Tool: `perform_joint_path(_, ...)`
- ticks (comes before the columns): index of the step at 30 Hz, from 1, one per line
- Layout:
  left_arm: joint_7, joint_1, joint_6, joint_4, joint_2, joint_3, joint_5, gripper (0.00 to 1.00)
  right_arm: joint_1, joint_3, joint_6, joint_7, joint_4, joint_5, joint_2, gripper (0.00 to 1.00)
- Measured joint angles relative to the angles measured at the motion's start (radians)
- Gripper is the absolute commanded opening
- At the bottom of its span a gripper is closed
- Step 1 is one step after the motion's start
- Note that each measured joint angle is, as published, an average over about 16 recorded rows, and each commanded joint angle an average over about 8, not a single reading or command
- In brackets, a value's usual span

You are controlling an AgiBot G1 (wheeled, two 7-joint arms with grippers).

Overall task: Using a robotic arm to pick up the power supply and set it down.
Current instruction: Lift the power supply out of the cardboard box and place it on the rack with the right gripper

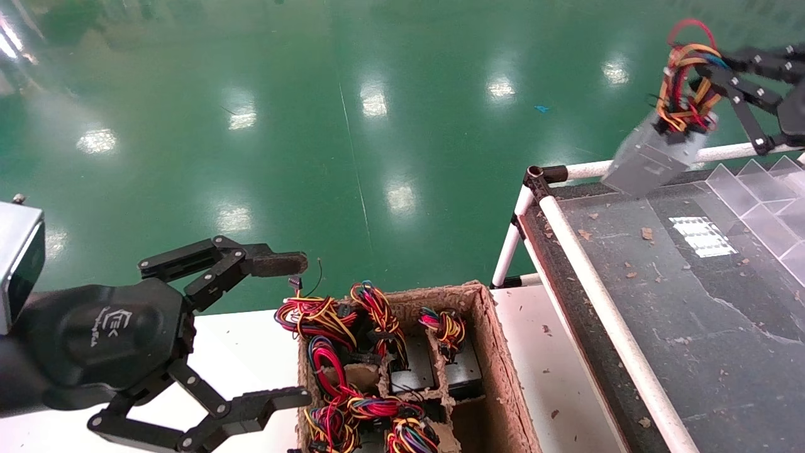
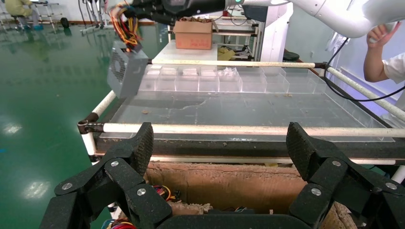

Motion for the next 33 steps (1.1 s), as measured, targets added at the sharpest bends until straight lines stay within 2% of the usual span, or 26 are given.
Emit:
perform_joint_path(6, 0.0, 0.0, 0.0, 0.0, 0.0, 0.0, 0.0, 1.0, -0.012, -0.032, 0.046, 0.021, -0.021, -0.071, -0.007, 0.0)
perform_joint_path(15, 0.0, 0.0, 0.0, 0.0, 0.0, 0.0, 0.0, 1.0, 0.014, -0.087, 0.061, 0.035, -0.041, -0.141, -0.062, 0.0)
perform_joint_path(22, 0.0, 0.0, 0.0, 0.0, 0.0, 0.0, 0.0, 1.0, 0.085, -0.14, 0.065, 0.033, -0.081, -0.207, -0.141, 0.0)
perform_joint_path(33, 0.0, 0.0, 0.0, 0.0, 0.0, 0.0, 0.0, 1.0, 0.225, -0.213, 0.074, 0.017, -0.212, -0.313, -0.269, 0.0)
